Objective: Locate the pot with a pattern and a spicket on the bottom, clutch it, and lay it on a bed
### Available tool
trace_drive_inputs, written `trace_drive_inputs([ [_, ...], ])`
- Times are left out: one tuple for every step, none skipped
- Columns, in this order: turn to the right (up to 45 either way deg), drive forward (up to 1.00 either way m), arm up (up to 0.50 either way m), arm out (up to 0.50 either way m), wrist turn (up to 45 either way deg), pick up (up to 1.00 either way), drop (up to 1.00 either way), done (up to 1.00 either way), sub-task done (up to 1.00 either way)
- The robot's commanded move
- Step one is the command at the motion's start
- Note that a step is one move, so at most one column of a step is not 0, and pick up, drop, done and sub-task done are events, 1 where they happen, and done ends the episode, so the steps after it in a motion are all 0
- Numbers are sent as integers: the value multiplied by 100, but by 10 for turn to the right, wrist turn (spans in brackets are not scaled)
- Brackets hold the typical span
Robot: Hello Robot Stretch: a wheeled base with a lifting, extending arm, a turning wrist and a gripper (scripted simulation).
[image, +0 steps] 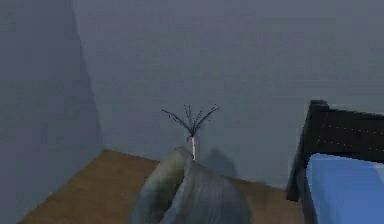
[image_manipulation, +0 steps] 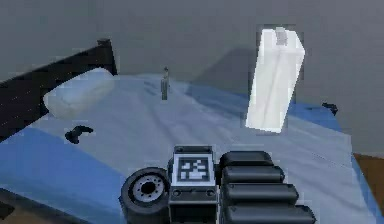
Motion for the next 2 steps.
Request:
trace_drive_inputs([
  [-450,0,0,0,0,0,0,0,0],
  [-150,0,0,0,0,0,0,0,0],
])
